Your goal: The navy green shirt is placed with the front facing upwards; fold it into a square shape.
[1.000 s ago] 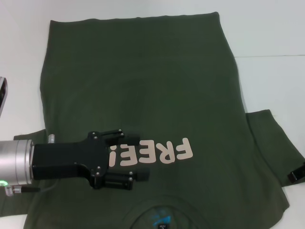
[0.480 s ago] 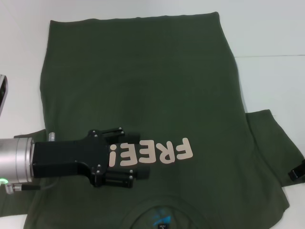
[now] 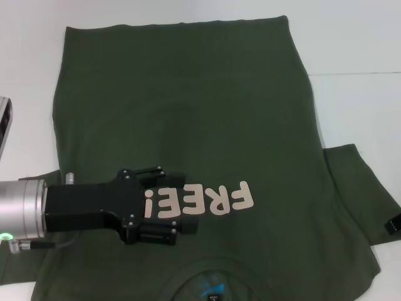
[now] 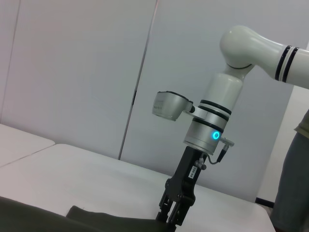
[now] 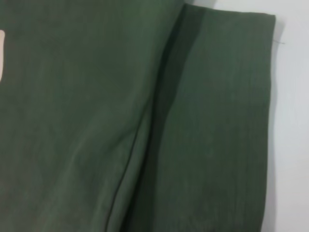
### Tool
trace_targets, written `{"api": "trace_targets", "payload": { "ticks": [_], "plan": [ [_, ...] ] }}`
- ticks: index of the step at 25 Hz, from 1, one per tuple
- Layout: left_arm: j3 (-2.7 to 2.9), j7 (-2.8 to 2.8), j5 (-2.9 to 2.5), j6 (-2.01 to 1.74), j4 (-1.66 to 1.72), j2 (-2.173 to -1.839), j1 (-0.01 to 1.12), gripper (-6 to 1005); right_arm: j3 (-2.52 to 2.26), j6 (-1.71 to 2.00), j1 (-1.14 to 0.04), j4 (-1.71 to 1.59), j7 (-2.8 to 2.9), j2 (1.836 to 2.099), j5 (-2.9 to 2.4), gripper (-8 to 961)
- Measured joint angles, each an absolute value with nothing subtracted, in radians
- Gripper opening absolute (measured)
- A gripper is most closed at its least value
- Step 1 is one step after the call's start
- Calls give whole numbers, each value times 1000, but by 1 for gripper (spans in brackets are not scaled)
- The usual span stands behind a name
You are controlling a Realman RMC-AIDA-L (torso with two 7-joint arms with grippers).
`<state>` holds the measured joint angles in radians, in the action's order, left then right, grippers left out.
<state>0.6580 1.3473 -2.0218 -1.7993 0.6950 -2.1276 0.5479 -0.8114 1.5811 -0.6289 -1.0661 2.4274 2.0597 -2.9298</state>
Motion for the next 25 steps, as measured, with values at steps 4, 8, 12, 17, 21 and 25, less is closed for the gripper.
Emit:
{"api": "trace_targets", "payload": {
  "ticks": [4, 8, 12, 17, 21, 25],
  "plan": [
    [658, 1347, -2022, -1799, 695, -2129, 548, 915, -816, 1584, -628, -1066, 2428, 2051, -2931, 550],
    [658, 1347, -2022, -1799, 695, -2129, 548, 915, -835, 1585, -624, -1065, 2436, 2047, -2931, 540],
    [658, 1347, -2022, -1799, 695, -2130, 548, 915, -840, 1585, -622, -1065, 2437, 2047, -2931, 530],
    [659, 1347, -2022, -1799, 695, -2132, 547, 915, -841, 1583, -622, -1048, 2437, 2047, -2931, 518],
    [659, 1347, -2022, -1799, 695, -2132, 545, 915, -841, 1580, -623, -1043, 2437, 2049, -2931, 508],
    [660, 1347, -2022, -1799, 695, -2132, 544, 915, -837, 1578, -623, -1043, 2437, 2051, -2931, 498]
  ]
}}
